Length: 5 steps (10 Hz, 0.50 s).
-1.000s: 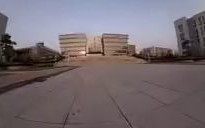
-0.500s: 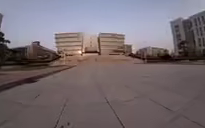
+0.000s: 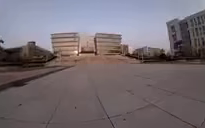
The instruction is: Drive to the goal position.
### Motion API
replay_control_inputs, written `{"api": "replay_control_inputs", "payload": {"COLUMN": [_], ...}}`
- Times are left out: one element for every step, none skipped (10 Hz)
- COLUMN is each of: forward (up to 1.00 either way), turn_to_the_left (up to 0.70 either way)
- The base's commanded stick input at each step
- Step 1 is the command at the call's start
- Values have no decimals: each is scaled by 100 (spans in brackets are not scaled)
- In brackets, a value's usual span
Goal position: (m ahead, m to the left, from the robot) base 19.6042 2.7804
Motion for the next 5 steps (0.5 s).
{"api": "replay_control_inputs", "payload": {"forward": [70,70,70,70,70], "turn_to_the_left": [0,0,0,0,0]}}
